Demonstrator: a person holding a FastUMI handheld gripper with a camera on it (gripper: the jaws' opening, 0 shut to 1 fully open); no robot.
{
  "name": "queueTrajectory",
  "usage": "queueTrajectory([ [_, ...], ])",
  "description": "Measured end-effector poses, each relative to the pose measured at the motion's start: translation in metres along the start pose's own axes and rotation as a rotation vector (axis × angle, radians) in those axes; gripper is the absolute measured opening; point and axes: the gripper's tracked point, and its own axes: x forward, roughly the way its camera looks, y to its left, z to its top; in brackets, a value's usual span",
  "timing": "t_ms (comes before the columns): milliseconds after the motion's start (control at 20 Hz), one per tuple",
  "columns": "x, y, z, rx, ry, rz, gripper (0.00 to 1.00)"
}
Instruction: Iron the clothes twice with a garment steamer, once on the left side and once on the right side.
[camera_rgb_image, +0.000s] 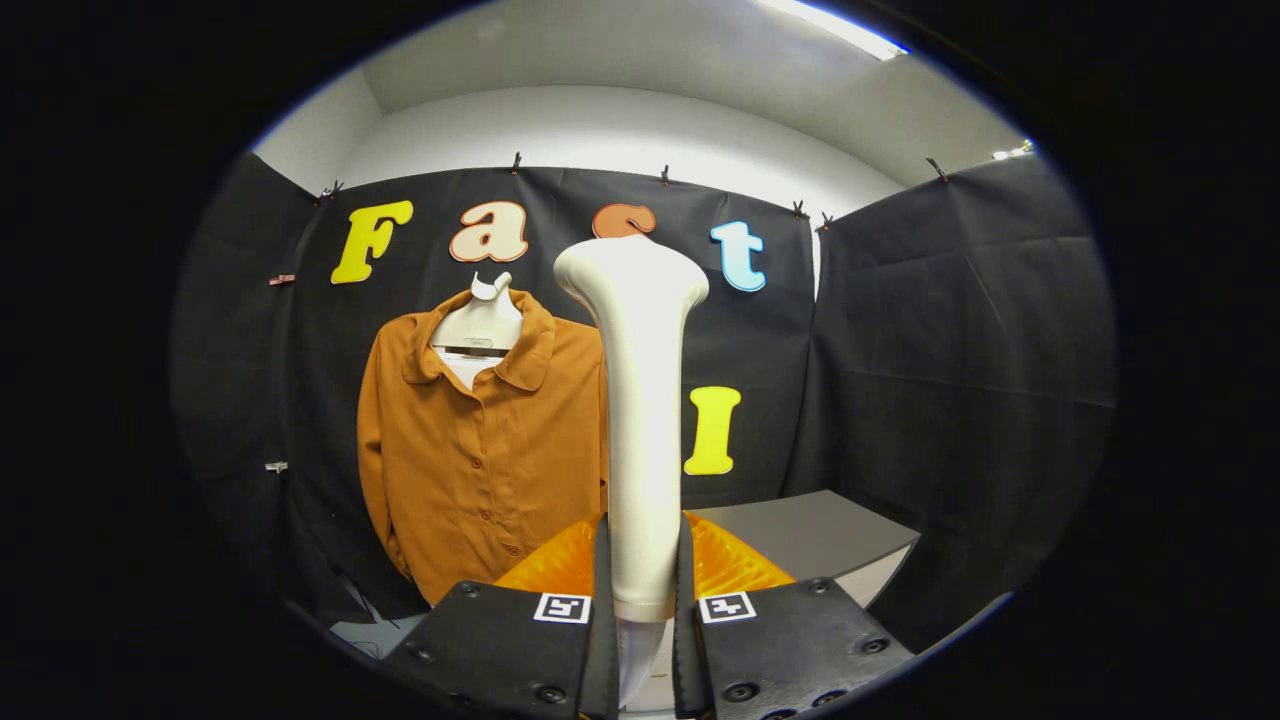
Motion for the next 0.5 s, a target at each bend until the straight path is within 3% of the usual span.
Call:
queueTrajectory([
  [500, 0.0015, 0.0018, 0.0003, 0.001, -0.001, -0.002, 0.25],
])
